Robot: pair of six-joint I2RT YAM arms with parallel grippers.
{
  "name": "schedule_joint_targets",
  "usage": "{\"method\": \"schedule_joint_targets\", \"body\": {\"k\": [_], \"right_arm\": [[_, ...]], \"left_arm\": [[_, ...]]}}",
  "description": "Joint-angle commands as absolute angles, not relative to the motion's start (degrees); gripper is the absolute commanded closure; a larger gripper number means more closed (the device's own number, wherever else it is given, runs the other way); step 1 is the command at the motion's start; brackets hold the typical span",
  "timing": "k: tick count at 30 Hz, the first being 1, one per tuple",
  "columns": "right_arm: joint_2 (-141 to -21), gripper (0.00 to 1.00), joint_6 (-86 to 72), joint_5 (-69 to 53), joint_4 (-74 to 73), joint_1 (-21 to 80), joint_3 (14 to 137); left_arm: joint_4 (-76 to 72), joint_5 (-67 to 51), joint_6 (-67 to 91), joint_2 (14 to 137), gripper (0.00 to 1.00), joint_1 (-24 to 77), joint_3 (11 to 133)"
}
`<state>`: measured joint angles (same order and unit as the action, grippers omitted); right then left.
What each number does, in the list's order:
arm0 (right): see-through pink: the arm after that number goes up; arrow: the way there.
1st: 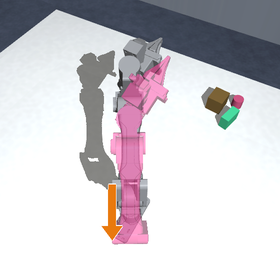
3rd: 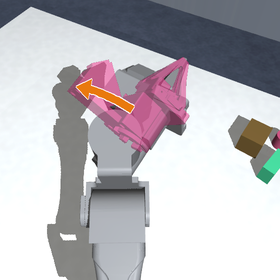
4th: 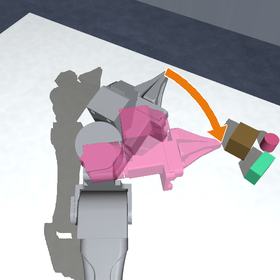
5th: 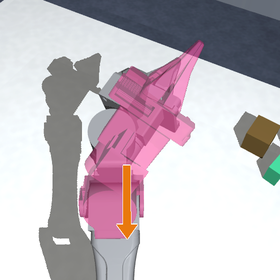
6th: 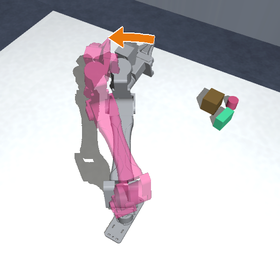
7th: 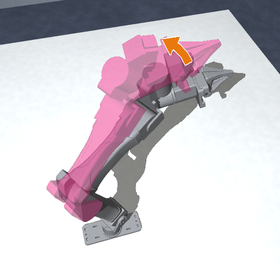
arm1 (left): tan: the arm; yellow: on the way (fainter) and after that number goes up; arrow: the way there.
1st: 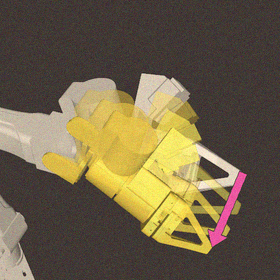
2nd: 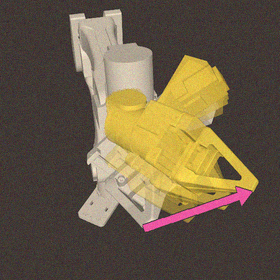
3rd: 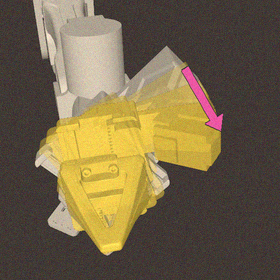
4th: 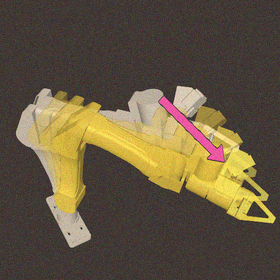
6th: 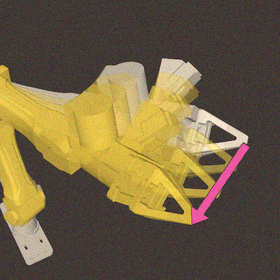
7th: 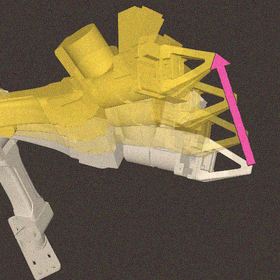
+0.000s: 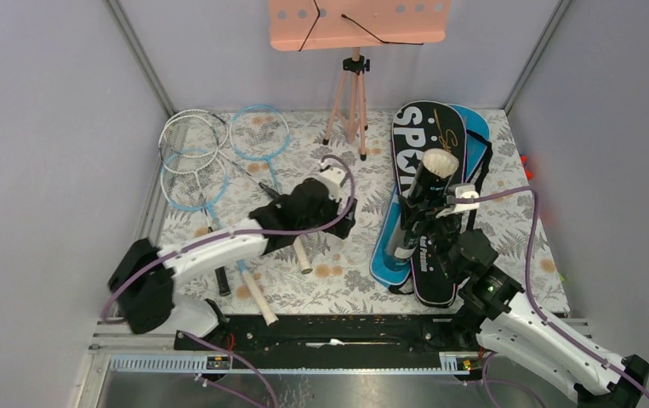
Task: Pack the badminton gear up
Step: Close the lid on the shuttle tube.
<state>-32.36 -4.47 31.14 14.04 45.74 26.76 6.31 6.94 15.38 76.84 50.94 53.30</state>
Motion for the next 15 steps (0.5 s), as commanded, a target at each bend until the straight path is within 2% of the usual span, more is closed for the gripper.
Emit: {"method": "schedule_joint_targets", "body": {"k": [1,10,15], "right_arm": [[-31.4,0.50,-5.4,33.3,13.3,45.7,25.5],[-32.2,0.50,-5.3,33.2,12.8,45.7,25.5],[-32.9,0.50,-5.2,33.2,13.2,45.7,25.6]], "left_arm": [[9.7,5.0,21.3,86.8,0.17,50.9,59.9],[11.6,2.5,25.2,97.3,0.34,50.9,62.3],[10.7,-4.2,26.3,101.1,0.42,51.2,62.5]]}}
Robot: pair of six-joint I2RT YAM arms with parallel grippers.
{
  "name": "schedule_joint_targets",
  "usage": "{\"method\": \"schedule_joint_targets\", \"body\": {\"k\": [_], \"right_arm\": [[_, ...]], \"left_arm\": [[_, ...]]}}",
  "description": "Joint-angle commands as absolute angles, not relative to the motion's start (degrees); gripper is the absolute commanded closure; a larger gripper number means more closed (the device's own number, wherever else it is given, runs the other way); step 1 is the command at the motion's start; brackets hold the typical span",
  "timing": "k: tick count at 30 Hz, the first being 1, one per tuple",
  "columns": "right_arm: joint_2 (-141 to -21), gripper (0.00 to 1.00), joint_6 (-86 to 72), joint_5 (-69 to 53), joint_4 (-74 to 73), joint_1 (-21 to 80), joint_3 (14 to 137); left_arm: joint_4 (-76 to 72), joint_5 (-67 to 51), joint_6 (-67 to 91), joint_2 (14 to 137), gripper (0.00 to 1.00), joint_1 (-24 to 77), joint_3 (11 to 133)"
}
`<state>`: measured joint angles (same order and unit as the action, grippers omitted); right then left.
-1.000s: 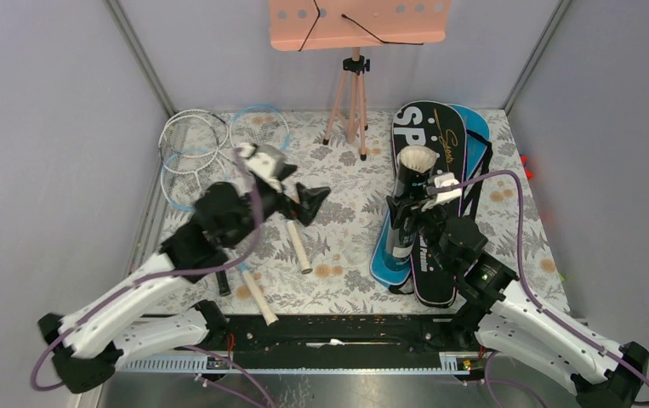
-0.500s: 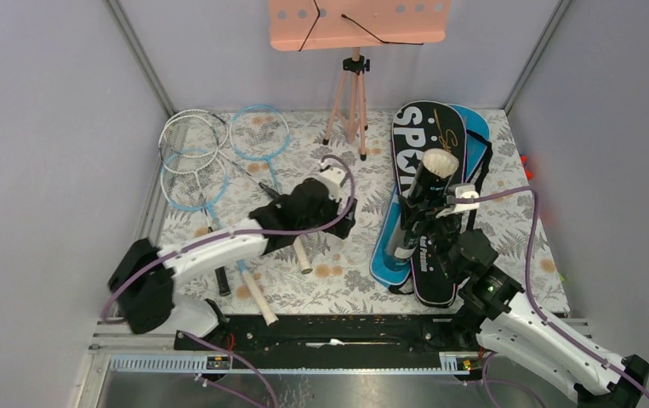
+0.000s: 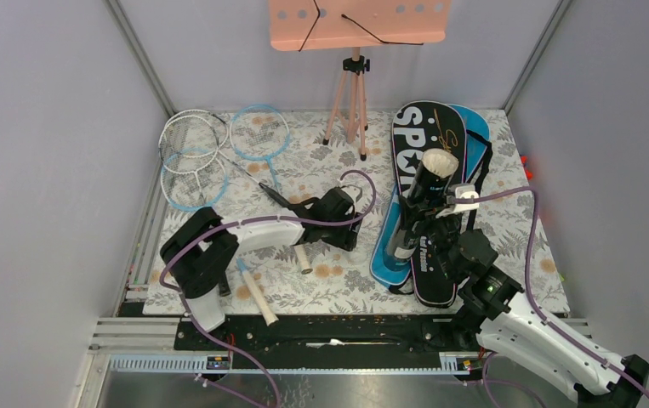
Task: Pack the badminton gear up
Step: Close the lid on the shuttle tube.
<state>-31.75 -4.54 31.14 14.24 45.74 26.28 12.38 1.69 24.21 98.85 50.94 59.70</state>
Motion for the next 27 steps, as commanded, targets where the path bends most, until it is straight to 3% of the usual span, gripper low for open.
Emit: {"method": "schedule_joint_targets", "body": {"k": [1,8,17,18,22,27], "right_arm": [[-33.1,0.50,-5.2,33.2,13.2,45.7,25.6],[-33.9,0.50,-5.1,33.2,13.4,45.7,25.6],[-32.8,0.51,-5.1,34.4,14.2,45.7,24.9],[-32.7,0.51,-5.1,34.3,14.2,45.7,24.8],[-33.2,0.51,-4.8,34.0,14.2,45.7,25.1],[-34.1,0.51,-3.6,32.3,15.0,45.7,25.4]], "left_arm": [[10.8,-4.5,26.4,101.6,0.43,51.3,62.2],[13.7,-0.5,27.7,103.4,0.50,52.3,62.1],[20.8,6.8,27.8,108.0,0.65,56.4,66.6],[21.1,6.9,28.0,108.5,0.68,56.6,66.9],[21.9,8.9,28.8,109.5,1.00,56.8,68.0],[21.4,13.3,28.6,105.0,1.00,56.7,66.8]]}}
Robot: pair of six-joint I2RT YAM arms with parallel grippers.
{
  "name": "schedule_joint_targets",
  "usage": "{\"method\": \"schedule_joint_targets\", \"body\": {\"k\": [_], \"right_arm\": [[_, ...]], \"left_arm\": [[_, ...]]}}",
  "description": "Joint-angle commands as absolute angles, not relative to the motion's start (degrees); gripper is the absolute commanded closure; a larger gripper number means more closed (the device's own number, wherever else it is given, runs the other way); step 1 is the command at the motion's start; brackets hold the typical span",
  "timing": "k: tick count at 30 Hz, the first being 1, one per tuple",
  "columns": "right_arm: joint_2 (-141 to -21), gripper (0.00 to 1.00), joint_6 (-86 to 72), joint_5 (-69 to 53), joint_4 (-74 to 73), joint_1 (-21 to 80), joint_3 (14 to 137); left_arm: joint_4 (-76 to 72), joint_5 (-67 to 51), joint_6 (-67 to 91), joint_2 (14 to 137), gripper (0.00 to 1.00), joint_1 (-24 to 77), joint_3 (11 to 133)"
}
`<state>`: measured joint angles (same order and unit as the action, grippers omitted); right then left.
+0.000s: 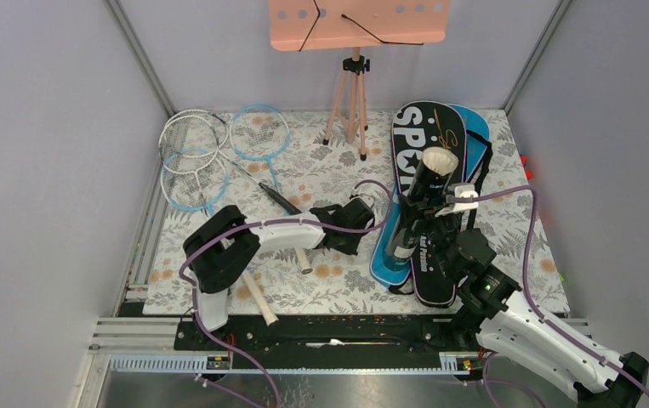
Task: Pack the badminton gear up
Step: Close the lid on the shuttle tube.
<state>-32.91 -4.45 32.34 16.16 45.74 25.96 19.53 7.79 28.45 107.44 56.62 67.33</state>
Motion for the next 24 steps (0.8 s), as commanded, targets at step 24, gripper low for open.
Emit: {"method": "schedule_joint_targets", "body": {"k": [24], "right_arm": [[-52.0,0.59,7.5,-13.2,30.9,45.7,43.2]], "left_arm": [[18.3,16.6,13.7,51.4,1.00,41.3,73.8]]}}
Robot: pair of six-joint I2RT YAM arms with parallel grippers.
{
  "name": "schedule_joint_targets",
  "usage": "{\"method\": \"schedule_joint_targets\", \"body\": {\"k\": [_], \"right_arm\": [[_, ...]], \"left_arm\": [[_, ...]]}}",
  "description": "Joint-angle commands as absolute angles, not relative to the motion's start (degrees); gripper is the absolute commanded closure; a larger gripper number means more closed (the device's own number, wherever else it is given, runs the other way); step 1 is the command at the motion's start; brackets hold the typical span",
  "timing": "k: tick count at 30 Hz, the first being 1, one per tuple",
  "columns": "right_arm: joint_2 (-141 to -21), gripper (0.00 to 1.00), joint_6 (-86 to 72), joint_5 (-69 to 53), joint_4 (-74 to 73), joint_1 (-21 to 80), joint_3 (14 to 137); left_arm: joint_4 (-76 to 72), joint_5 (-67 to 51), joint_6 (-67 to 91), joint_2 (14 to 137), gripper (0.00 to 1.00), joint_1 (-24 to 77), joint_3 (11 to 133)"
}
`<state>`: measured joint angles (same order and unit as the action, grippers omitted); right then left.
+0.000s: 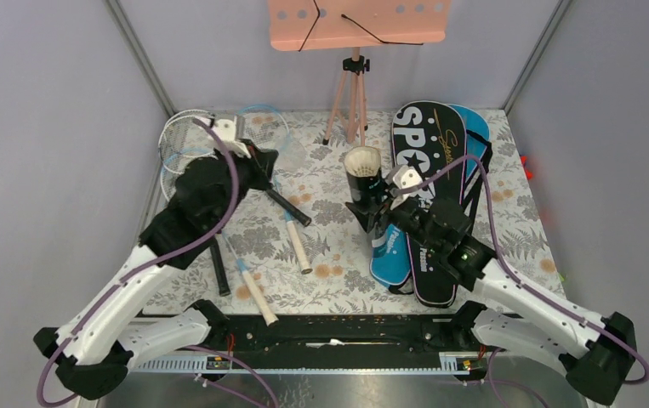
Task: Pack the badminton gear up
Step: Close the lid on the shuttle tube.
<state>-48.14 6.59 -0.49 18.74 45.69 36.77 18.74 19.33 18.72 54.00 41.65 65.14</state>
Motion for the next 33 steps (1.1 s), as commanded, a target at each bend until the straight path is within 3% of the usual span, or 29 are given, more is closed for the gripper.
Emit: {"method": "schedule_joint_targets", "body": {"k": [1,8,15,33], "right_arm": [[-53.5,0.58,6.9,-15.0,33.1,45.7,43.6],[-61.8,0.55,16.8,-30.5,39.4,45.7,42.4],[-66.1,0.55,19.1,-29.9,41.3,45.7,42.2],[-66.8,0.56,20.2,-26.8,42.1,45.7,37.8]], "left_arm": [[19.8,15.1,12.9,51.3,1.00,41.3,76.2],[24.8,4.5,8.4,50.8,1.00,41.3,85.5],[35.1,-14.0,3.6,57.3,1.00,41.4,93.7],[53.9,-15.8,-10.7,72.0,1.00,44.6,107.4]]}}
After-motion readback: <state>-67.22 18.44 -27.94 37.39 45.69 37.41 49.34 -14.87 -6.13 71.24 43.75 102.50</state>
